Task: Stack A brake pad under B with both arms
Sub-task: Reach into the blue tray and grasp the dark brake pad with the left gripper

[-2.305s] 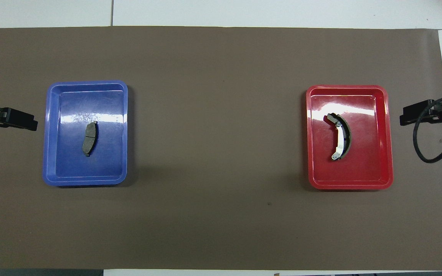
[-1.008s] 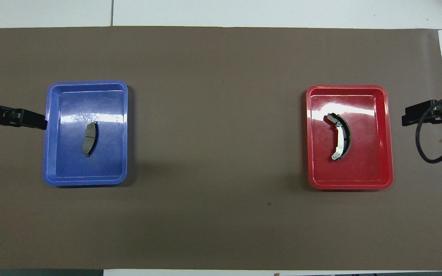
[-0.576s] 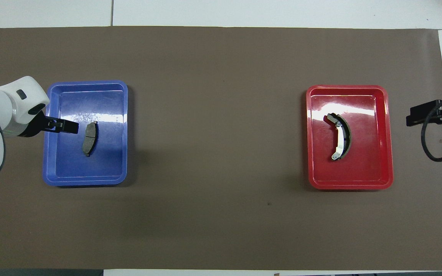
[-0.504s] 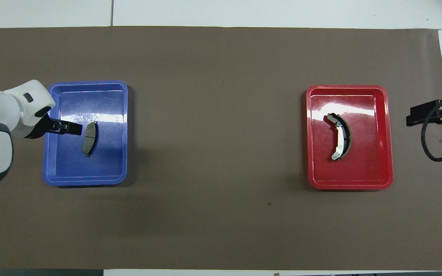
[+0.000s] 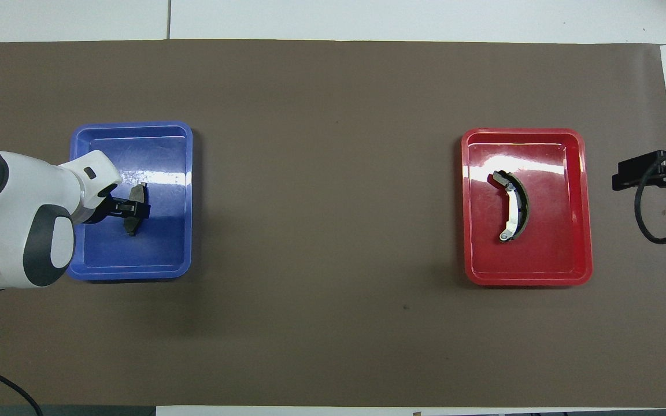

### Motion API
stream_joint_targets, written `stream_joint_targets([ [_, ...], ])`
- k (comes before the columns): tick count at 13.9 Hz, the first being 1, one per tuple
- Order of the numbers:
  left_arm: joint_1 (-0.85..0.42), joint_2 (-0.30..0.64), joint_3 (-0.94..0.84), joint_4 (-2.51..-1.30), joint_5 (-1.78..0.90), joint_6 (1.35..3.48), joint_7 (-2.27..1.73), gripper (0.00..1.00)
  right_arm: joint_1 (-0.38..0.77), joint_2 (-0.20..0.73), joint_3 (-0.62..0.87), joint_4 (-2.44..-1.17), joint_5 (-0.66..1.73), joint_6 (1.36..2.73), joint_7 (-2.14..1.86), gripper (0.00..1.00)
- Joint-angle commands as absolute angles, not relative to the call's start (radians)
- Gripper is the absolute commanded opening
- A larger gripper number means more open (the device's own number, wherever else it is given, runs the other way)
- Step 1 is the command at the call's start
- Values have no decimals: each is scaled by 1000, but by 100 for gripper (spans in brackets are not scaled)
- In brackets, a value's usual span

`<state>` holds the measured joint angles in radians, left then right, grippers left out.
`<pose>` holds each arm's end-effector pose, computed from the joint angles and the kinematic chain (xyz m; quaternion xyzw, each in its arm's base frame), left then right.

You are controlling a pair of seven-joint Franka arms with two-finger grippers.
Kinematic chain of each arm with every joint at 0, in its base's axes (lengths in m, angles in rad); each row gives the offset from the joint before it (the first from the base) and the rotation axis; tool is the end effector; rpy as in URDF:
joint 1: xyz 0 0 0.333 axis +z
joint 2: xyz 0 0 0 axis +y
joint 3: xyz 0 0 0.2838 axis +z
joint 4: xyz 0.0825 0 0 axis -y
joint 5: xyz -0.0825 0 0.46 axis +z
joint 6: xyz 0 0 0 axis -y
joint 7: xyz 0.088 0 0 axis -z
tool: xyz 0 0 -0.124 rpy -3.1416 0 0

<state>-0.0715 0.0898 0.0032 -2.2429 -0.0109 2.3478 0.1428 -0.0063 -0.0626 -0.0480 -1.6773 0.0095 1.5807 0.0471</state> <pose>0.5859 -0.0403 0.2278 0.9948 -0.1016 0.0077 0.0035 0.6106 -0.0326 0.5567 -0.9985 0.0507 0.0170 0.0063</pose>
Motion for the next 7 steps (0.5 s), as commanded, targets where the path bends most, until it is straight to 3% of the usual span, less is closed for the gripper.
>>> stream_joint_targets([
  [1, -72, 101, 8, -2260, 3, 2394, 149, 76, -15, -86, -44, -1703, 9, 1578, 31, 100],
  [7, -74, 169, 9, -2253, 3, 2476, 149, 73, -15, -91, -44, -1706, 9, 1577, 28, 100],
])
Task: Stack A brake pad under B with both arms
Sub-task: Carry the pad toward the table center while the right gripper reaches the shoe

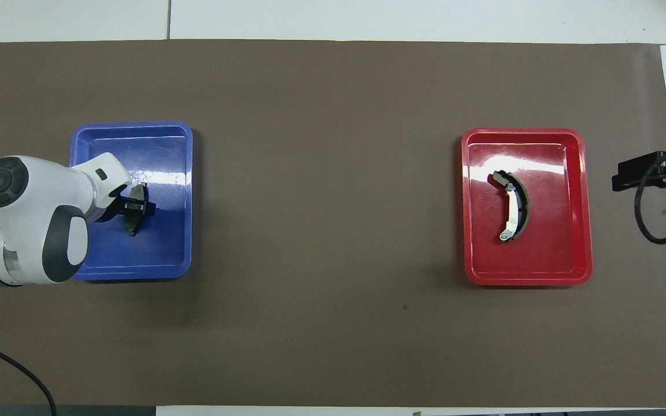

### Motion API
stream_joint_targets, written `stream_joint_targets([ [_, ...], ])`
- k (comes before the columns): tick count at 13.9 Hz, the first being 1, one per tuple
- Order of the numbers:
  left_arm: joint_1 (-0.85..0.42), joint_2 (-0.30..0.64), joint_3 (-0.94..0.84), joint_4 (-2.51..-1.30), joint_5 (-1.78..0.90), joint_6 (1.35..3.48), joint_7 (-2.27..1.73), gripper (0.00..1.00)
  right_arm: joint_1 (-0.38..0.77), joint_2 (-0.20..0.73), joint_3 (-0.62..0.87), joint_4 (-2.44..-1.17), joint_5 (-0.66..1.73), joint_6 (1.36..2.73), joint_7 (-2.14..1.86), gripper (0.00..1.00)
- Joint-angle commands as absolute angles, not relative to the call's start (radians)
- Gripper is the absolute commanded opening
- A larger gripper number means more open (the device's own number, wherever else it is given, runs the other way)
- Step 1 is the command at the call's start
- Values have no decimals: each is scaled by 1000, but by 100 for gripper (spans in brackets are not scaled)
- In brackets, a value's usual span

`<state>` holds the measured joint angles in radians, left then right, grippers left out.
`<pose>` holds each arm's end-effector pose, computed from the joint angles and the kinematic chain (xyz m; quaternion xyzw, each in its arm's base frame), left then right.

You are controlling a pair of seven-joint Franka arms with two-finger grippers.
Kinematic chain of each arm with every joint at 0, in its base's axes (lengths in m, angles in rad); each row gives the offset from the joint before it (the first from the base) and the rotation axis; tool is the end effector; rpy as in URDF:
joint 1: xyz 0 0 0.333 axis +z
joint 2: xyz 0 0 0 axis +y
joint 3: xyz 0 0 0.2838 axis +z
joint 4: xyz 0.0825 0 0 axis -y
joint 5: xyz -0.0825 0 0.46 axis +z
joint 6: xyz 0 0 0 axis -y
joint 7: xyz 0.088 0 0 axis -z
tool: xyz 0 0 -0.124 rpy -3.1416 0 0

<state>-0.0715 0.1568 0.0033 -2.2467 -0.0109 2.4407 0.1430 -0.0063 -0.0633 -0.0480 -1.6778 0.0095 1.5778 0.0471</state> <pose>0.5875 -0.0402 0.1950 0.9947 -0.1013 0.0187 0.0026 0.6101 -0.0326 0.5566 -0.9985 0.0507 0.0184 0.0063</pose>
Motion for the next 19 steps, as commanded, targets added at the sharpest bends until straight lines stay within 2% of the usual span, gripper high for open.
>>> stream_joint_targets([
  [1, -74, 169, 9, -2249, 3, 2465, 149, 62, -15, -91, -44, -1706, 9, 1575, 28, 100],
  [4, -69, 167, 9, -2235, 3, 2422, 150, 13, -15, -92, -44, -1707, 9, 1574, 28, 100],
  [5, -71, 160, 9, -2224, 3, 2405, 152, 2, -15, -92, -44, -1707, 9, 1574, 28, 100],
  [7, -86, 134, 6, -2107, 5, 2230, 153, 1, -15, -92, -44, -1706, 9, 1574, 29, 100],
  [9, -155, 150, 8, -1972, 5, 2102, 146, 1, -15, -91, -44, -1704, 9, 1575, 31, 100],
  [13, -335, 166, 6, -1959, 5, 2200, -50, 1, -11, -94, -43, -1721, 9, 1592, 25, 100],
  [17, -553, 202, 8, -1950, 5, 2247, -385, 1, -14, -137, -44, -1923, 9, 1806, -1, 100],
  [19, -618, 283, 8, -1889, 5, 2247, -521, 1, -8, -77, -43, -1960, 18, 1900, -3, 100],
])
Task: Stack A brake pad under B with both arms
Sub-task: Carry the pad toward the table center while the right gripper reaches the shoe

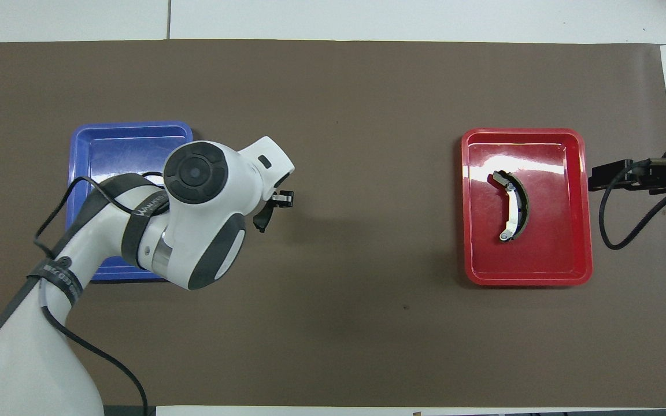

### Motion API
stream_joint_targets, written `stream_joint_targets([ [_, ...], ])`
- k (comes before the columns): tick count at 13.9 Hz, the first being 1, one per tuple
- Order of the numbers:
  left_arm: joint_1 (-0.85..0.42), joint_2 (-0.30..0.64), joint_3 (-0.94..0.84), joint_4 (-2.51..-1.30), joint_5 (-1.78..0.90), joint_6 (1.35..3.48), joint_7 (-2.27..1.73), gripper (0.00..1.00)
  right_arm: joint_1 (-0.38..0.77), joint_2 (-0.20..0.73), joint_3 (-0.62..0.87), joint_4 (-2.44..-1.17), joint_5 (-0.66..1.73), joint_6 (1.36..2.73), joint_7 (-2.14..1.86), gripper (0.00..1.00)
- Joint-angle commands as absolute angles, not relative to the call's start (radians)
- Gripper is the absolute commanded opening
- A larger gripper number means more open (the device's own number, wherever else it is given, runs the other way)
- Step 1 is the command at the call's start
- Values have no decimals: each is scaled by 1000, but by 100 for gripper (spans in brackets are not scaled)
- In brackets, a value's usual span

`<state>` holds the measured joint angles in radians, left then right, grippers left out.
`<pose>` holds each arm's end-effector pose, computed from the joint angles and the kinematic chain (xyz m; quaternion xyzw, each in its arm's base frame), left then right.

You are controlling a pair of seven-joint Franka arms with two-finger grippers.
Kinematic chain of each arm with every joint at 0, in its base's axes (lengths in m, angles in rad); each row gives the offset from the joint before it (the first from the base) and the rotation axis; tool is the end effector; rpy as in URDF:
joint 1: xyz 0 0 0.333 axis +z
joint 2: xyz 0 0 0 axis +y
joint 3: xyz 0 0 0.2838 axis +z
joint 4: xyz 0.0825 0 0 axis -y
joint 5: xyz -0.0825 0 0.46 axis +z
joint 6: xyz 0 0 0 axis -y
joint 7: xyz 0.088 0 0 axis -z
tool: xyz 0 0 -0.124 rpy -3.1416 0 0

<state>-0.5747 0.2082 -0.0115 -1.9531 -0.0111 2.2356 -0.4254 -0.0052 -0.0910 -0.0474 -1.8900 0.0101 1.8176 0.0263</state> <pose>0.5532 -0.3679 0.2889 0.9963 -0.0768 0.0297 0.0230 0.6126 -0.0318 0.4770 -0.9991 0.0405 -0.0093 0.0069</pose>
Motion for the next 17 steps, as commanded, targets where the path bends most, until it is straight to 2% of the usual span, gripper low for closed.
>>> stream_joint_targets([
  [1, -653, 317, 8, -1869, 5, 2249, -582, 1, -5, -37, -43, -1968, 23, 1945, -2, 100],
  [5, -715, 445, 8, -1755, -2, 2256, -621, 1, 0, 29, -35, -2118, 26, 2216, -2, 100],
  [8, -712, 463, 6, -1747, 0, 2252, -632, 2, 40, 76, -31, -2174, 29, 2330, 2, 100],
  [9, -709, 463, 8, -1747, 0, 2231, -632, 23, 47, 96, -31, -2174, 31, 2347, 5, 100],
  [10, -698, 463, 6, -1750, 0, 2217, -630, 95, 69, 116, -32, -2175, 44, 2370, 6, 100],
  [11, -698, 459, 8, -1753, 0, 2207, -623, 100, 72, 121, -32, -2177, 49, 2372, 5, 100],
  [14, -692, 390, 17, -1755, 0, 2134, -621, 100, 63, 150, -34, -2233, 49, 2451, -6, 100],
  [17, -567, 270, 15, -1758, 2, 1992, -556, 100, 55, 150, -34, -2252, 49, 2459, -3, 100],
])
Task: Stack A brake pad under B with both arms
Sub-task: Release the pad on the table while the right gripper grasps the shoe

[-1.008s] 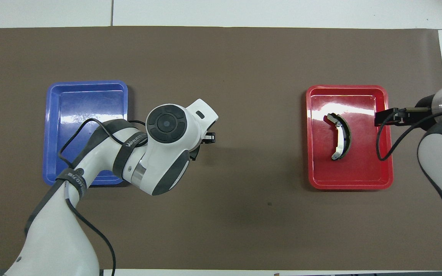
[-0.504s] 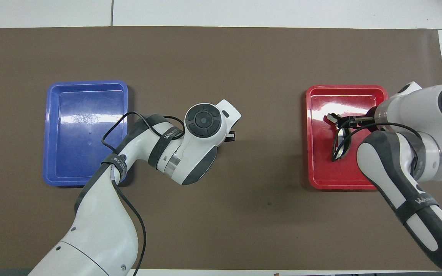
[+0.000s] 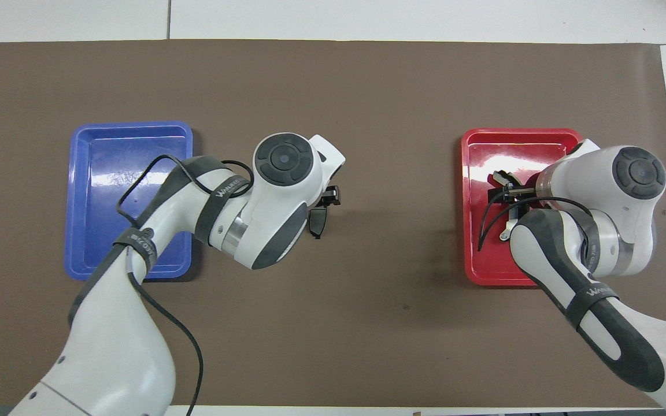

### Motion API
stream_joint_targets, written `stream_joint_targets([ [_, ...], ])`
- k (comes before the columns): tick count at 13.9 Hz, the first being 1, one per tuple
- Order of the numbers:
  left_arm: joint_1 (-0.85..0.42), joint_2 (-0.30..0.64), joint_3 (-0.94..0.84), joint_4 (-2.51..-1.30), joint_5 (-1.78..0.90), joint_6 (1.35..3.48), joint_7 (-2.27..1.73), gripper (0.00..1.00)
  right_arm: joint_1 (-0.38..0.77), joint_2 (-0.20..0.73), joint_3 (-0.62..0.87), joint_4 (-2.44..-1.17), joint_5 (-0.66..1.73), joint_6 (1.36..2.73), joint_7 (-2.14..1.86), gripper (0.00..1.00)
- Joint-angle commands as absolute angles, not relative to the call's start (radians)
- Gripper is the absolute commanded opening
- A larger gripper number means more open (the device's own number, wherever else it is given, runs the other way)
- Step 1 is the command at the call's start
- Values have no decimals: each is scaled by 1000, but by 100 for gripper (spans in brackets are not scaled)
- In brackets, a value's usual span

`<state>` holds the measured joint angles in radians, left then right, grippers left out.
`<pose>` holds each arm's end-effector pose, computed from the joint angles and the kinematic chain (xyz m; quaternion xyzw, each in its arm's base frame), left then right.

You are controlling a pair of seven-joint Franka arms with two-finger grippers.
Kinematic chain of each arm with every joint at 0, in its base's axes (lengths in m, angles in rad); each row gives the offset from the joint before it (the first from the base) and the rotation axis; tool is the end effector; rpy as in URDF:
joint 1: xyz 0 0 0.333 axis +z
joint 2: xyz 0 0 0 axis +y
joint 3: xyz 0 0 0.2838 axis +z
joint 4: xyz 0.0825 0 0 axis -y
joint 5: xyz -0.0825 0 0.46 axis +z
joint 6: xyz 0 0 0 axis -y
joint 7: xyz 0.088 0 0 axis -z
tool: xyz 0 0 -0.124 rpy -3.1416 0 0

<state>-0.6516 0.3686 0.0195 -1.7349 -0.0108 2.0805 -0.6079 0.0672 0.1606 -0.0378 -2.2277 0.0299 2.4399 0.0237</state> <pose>0.5660 -0.4161 0.2795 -0.9999 0.0100 0.0100 0.0057 0.5957 0.0174 0.2016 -0.9996 0.0080 -0.0257 0.0076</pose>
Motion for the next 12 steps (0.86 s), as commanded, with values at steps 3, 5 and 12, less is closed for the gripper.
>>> stream_joint_targets([
  [3, -407, 210, 15, -1755, 2, 1876, -250, 100, 40, 150, -34, -2266, 49, 2459, -8, 98],
  [5, -295, 180, 15, -1753, 2, 1832, -58, 100, 40, 150, -34, -2267, 49, 2454, -11, 89],
  [12, -94, 32, 17, -1747, 3, 1704, 224, 100, 41, 147, -34, -2266, 49, 2421, -80, 0],
])
